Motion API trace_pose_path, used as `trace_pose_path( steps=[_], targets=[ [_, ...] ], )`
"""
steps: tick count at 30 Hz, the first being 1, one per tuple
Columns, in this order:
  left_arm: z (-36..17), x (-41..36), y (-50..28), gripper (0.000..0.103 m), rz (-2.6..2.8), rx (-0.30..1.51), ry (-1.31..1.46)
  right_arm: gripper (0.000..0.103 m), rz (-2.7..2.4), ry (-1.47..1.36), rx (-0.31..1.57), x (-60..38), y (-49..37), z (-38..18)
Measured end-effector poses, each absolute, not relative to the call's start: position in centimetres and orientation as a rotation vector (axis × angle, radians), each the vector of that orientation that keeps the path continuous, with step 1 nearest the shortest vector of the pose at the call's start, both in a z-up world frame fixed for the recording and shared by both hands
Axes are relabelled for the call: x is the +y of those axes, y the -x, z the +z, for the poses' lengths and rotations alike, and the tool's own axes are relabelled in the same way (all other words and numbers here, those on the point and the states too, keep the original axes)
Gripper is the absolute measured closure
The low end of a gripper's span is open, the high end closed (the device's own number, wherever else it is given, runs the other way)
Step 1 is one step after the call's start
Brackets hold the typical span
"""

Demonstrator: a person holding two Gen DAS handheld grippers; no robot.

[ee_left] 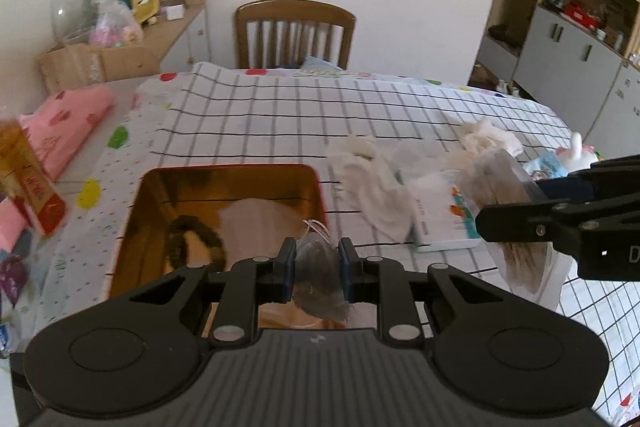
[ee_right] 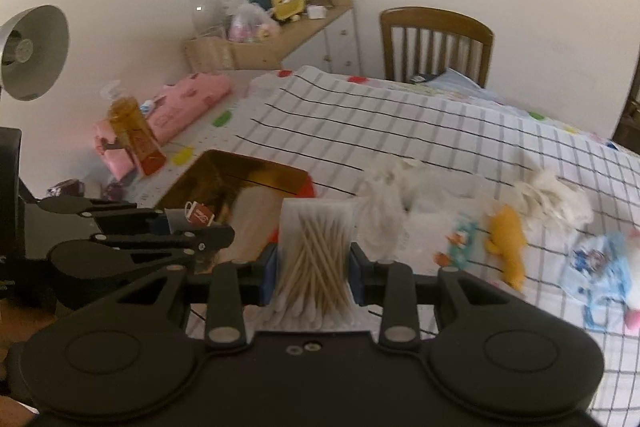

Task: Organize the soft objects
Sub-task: 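Carry the swab bag and tea bag over the red tin with both tools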

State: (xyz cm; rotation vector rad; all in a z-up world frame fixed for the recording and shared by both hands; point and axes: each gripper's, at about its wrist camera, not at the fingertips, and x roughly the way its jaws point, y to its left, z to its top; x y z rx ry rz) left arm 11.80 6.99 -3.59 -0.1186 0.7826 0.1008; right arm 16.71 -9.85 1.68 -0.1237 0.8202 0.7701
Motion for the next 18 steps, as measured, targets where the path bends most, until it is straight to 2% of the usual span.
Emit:
trace_pose_path(
  steps=[18],
  targets=[
    [-4.7,13.6,-11.7,0.081,0.204,0.845,0.113,0.068,0.873,0.192,0.810,-1.0,-18.6,1.9]
  ],
)
